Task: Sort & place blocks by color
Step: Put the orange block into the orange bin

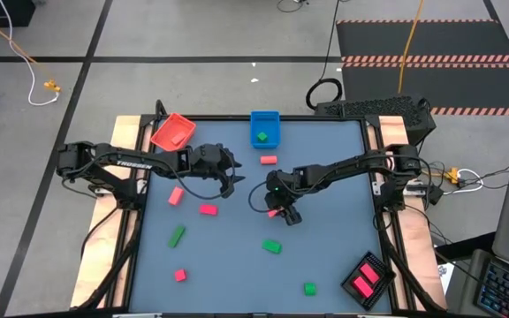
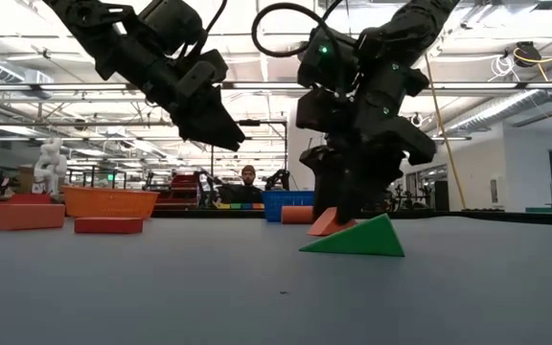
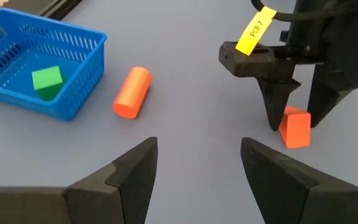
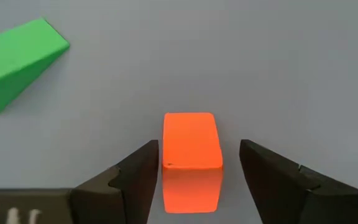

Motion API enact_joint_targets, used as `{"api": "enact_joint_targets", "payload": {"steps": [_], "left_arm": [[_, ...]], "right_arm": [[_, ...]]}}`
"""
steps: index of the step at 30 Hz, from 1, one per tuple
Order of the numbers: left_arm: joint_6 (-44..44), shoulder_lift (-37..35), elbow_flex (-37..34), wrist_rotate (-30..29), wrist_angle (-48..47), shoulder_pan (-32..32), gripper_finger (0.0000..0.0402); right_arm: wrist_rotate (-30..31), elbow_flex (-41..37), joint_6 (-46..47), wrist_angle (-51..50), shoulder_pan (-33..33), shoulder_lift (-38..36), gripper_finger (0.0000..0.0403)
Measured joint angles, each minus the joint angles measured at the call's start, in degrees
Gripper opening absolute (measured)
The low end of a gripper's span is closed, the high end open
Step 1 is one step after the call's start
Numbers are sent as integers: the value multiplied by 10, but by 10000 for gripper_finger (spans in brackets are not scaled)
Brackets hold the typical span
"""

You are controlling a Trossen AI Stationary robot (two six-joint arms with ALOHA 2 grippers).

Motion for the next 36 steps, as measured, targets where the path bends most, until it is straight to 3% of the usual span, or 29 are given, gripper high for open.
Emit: {"api": "enact_joint_targets", "payload": {"steps": [10,20,24,30,36], "left_arm": [[-12,0,0,0,-16,-1,232],[39,0,0,-6,-24,-29,232],[83,0,0,-67,-21,-60,232],[191,0,0,-170,6,-123,232],[230,0,0,-187,47,-157,232]], "right_arm": [[0,0,59,-5,1,0,122],[18,0,114,30,5,-17,122],[77,0,131,36,11,-19,122],[76,-1,188,77,-9,-34,122],[95,-1,144,169,-10,-66,122]]}}
